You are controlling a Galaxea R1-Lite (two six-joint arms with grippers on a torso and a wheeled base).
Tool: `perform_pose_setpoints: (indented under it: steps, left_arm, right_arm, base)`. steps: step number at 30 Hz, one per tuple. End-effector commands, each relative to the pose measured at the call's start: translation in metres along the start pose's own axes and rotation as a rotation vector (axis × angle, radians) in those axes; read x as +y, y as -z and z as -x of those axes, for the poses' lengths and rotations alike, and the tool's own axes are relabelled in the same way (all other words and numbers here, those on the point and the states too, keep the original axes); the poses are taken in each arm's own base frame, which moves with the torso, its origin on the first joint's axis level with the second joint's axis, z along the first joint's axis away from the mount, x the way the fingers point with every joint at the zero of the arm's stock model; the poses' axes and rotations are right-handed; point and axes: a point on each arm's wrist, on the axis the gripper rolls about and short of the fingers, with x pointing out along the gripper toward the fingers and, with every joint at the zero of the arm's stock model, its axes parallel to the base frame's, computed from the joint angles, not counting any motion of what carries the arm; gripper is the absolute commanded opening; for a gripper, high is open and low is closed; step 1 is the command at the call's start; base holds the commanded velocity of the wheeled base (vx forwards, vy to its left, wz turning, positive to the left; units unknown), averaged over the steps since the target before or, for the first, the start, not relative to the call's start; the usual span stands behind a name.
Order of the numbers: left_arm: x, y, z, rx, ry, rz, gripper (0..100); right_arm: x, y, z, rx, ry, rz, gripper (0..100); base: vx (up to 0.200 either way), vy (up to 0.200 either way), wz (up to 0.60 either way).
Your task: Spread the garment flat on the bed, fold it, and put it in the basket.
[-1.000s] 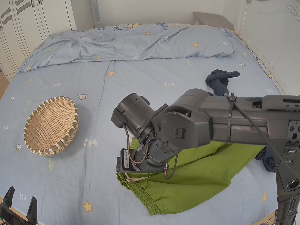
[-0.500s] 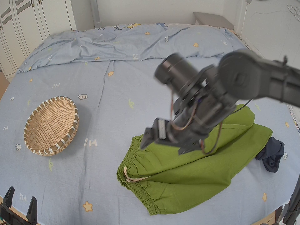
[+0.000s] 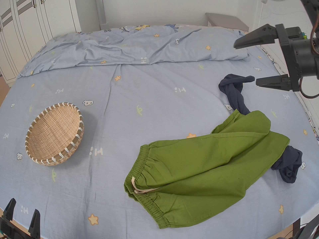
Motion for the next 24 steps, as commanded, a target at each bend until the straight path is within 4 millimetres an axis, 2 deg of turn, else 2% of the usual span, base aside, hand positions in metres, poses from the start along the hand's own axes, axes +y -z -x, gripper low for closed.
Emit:
perform_pose_setpoints:
  steps: [1,2,3,5,6,7,8,9,10,12,15,16,17,18,20,21,22,23,24]
  left_arm:
    - [0.0,-0.01,0.002,-0.034,0.026,0.009,100]
    - [0.0,-0.041,0.006,-0.081,0.038,0.046,100]
    - [0.0,-0.046,0.007,-0.087,0.042,0.054,100]
    - [0.001,-0.126,0.006,-0.131,0.096,0.293,100]
    - [0.0,-0.142,0.001,-0.096,0.134,0.334,100]
    - [0.0,-0.142,0.001,-0.096,0.134,0.334,100]
    - [-0.005,-0.149,-0.022,0.118,0.269,0.337,100]
    - [-0.008,-0.149,-0.035,0.228,0.343,0.347,100]
    - [-0.009,-0.148,-0.038,0.257,0.364,0.352,100]
    - [-0.021,-0.141,-0.072,0.491,0.519,0.428,100]
    - [-0.042,-0.13,-0.11,0.727,0.608,0.551,100]
    - [-0.042,-0.13,-0.11,0.727,0.608,0.551,100]
    - [-0.063,-0.113,-0.135,0.882,0.635,0.592,100]
    - [-0.068,-0.107,-0.139,0.915,0.64,0.592,100]
    - [-0.095,-0.076,-0.162,1.044,0.66,0.551,100]
    - [-0.103,-0.063,-0.167,1.083,0.667,0.536,100]
    - [-0.103,-0.063,-0.167,1.083,0.667,0.536,100]
    - [-0.113,-0.043,-0.168,1.135,0.695,0.508,100]
    - [-0.118,-0.036,-0.168,1.147,0.714,0.496,100]
  right_arm:
    - [-0.064,0.051,0.054,-0.186,-0.168,0.021,100]
    - [-0.068,0.053,0.051,-0.183,-0.158,0.015,100]
    - [-0.068,0.053,0.051,-0.182,-0.157,0.014,100]
    - [-0.072,0.056,0.047,-0.168,-0.147,0.008,100]
    - [-0.073,0.058,0.045,-0.158,-0.144,0.008,100]
    - [-0.073,0.058,0.045,-0.158,-0.144,0.008,100]
    - [-0.076,0.061,0.042,-0.14,-0.135,0.031,100]
    - [-0.079,0.063,0.039,-0.129,-0.126,0.049,100]
    - [-0.08,0.064,0.037,-0.126,-0.119,0.052,100]
    - [-0.091,0.072,0.028,-0.084,-0.08,0.109,100]
    - [-0.099,0.076,0.018,-0.047,-0.041,0.12,100]
    - [-0.099,0.076,0.018,-0.047,-0.041,0.12,100]
    - [-0.102,0.075,0.013,-0.035,-0.027,0.112,100]
    - [-0.102,0.075,0.012,-0.034,-0.025,0.112,100]
    - [-0.104,0.074,0.007,-0.026,-0.014,0.107,100]
    - [-0.104,0.074,0.006,-0.024,-0.012,0.106,100]
    - [-0.104,0.074,0.006,-0.024,-0.012,0.106,100]
    - [-0.106,0.075,0.005,-0.022,-0.005,0.102,100]
    - [-0.107,0.076,0.005,-0.021,-0.001,0.101,100]
  base:
    - [0.0,0.0,0.0]
    - [0.0,0.0,0.0]
    - [0.0,0.0,0.0]
    - [0.0,0.0,0.0]
    - [0.0,0.0,0.0]
    - [0.0,0.0,0.0]
    - [0.0,0.0,0.0]
    - [0.0,0.0,0.0]
    - [0.0,0.0,0.0]
    - [0.0,0.0,0.0]
    - [0.0,0.0,0.0]
    - [0.0,0.0,0.0]
    - [0.0,0.0,0.0]
    - [0.0,0.0,0.0]
    - [0.0,0.0,0.0]
    - [0.0,0.0,0.0]
    - [0.0,0.0,0.0]
    - [0.0,0.0,0.0]
    - [0.0,0.0,0.0]
